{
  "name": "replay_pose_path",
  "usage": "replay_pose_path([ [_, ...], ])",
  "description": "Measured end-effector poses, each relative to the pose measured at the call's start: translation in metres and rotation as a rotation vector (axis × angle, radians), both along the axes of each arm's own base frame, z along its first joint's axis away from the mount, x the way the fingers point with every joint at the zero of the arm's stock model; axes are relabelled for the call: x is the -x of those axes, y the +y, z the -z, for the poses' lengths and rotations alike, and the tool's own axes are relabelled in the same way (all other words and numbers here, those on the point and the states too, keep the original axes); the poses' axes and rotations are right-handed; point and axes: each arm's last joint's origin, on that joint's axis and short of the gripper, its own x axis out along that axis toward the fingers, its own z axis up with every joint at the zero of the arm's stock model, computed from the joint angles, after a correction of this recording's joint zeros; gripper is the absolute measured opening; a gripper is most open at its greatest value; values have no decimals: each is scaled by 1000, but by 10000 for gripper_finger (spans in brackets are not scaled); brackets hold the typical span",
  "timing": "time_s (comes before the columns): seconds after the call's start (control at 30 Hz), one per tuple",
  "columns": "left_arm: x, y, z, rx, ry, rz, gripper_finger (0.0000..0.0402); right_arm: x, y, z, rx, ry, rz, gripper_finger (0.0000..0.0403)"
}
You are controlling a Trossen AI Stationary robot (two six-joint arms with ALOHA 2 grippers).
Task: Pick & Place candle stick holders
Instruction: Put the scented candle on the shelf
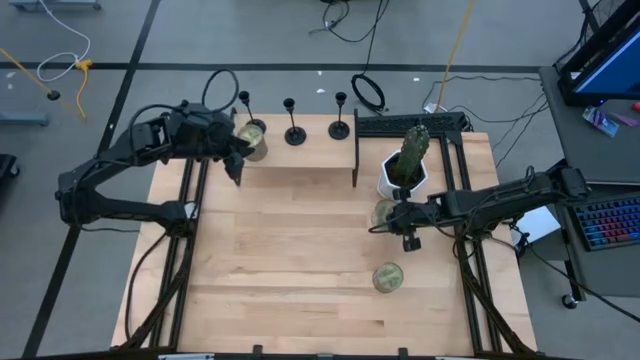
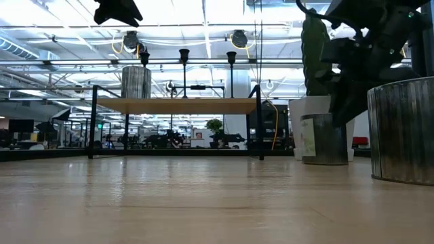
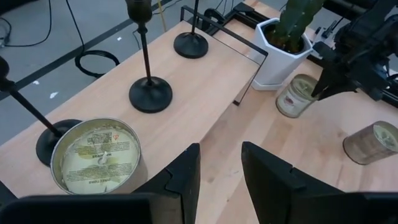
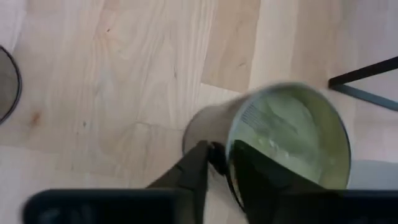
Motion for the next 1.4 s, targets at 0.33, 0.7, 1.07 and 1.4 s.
replay_pose_path([
  [0.33,0,0,0,-1,-1,0,124,-19,6,-14,-231,-248,42,5],
  [0.7,0,0,0,3,-4,-4,124,-58,27,-74,-323,-758,-81,2],
  [1.07,0,0,-1,-4,-14,-2,124,-155,22,-141,-82,-451,-140,2],
  [1.4,0,0,-1,-1,-15,-4,124,-223,-65,-158,26,-352,130,2],
])
